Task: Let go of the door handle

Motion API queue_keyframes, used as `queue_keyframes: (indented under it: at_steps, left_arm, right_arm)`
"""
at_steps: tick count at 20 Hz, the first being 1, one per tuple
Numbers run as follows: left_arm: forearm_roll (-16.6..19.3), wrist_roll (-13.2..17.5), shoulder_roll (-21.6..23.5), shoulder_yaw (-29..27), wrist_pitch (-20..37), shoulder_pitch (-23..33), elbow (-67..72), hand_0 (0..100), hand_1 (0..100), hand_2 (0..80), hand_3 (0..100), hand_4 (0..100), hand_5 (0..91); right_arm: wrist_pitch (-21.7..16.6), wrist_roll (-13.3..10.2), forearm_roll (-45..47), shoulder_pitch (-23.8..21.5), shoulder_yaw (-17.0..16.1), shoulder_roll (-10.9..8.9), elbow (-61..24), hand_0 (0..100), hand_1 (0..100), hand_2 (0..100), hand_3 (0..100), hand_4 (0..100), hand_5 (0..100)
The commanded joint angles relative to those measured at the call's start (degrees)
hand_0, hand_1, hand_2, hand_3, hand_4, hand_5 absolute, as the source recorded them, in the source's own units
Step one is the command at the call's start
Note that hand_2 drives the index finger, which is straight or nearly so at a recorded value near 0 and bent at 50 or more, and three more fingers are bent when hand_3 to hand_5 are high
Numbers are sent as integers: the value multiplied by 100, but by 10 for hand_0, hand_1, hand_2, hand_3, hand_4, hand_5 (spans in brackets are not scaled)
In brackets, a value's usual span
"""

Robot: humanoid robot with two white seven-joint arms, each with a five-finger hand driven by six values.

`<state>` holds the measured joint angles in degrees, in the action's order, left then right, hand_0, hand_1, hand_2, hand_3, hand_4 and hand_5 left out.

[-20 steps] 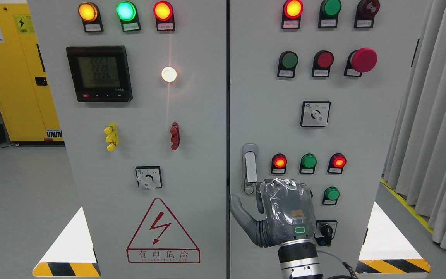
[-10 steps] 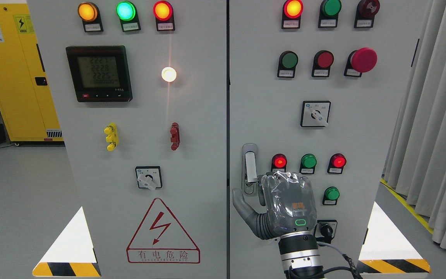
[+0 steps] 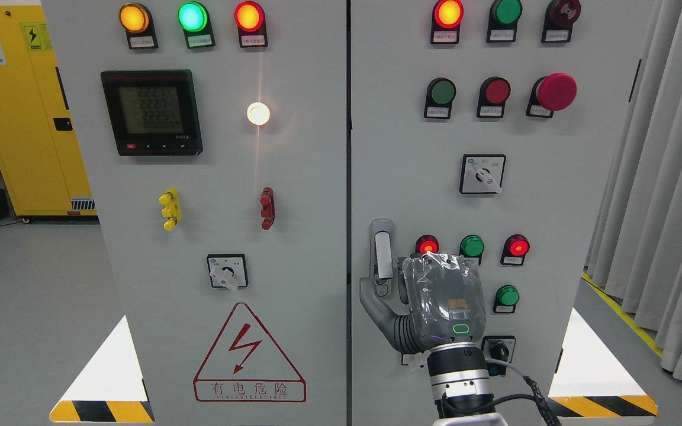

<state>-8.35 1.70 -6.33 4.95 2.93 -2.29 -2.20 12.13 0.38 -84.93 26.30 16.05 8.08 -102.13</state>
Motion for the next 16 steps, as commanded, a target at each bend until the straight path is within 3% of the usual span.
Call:
queue_keyframes:
  at_steps: [1,16]
  left_arm:
    - [0,-3,0,-3,-3,0,0,120,556,0,0,0,0]
    - [0,-3,0,-3,6,0,0,120,556,0,0,0,0]
  right_arm:
    - [0,6,-6,59,-32,1,141,344,328,976,1000,1000,1000]
    - [17,-12,20,103,-32,1,141,405,334,973,1000,1000,1000]
